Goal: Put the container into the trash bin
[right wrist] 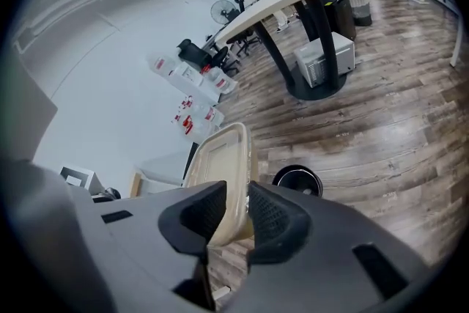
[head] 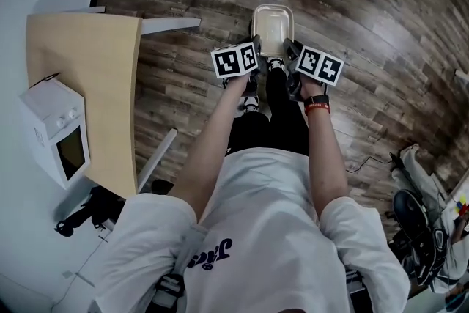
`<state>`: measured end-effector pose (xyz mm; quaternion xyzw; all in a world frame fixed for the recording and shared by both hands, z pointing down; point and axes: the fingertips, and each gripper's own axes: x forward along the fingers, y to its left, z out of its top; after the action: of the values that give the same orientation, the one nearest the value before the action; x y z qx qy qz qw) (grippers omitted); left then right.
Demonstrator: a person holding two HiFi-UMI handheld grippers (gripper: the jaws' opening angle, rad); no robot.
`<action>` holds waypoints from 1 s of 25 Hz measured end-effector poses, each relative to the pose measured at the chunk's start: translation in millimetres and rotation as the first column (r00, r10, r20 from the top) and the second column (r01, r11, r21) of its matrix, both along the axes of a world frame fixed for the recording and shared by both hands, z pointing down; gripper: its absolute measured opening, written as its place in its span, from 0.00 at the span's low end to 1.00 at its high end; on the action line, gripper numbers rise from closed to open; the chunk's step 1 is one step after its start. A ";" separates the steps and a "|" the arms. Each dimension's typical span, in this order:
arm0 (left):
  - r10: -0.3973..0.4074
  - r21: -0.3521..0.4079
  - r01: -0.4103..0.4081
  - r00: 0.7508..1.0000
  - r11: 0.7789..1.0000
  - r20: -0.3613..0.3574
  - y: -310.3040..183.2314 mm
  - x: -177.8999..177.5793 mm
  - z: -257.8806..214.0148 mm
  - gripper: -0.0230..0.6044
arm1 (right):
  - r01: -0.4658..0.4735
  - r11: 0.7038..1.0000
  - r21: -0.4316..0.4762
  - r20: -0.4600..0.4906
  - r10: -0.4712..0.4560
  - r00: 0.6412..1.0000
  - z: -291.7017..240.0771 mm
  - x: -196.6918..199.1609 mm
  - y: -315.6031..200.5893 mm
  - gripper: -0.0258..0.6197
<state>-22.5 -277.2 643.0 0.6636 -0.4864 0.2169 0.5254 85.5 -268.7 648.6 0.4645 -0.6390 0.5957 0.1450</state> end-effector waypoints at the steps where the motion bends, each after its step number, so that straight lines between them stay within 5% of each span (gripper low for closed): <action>1: 0.001 -0.004 -0.001 1.000 1.000 0.001 -0.2 0.7 7.3 0.14 | 0.001 1.000 -0.005 0.000 -0.001 1.000 7.5 0.7 -0.1 0.21; 25: 0.009 -0.143 -0.005 1.000 0.990 0.030 32.8 -1.9 185.5 0.14 | 0.029 0.990 -0.140 -0.024 -0.033 0.999 185.9 -1.5 30.2 0.20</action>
<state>-24.4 -244.4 828.4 0.6225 -0.4752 0.2632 0.5634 84.0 -238.5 834.5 0.4510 -0.6010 0.6306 0.1946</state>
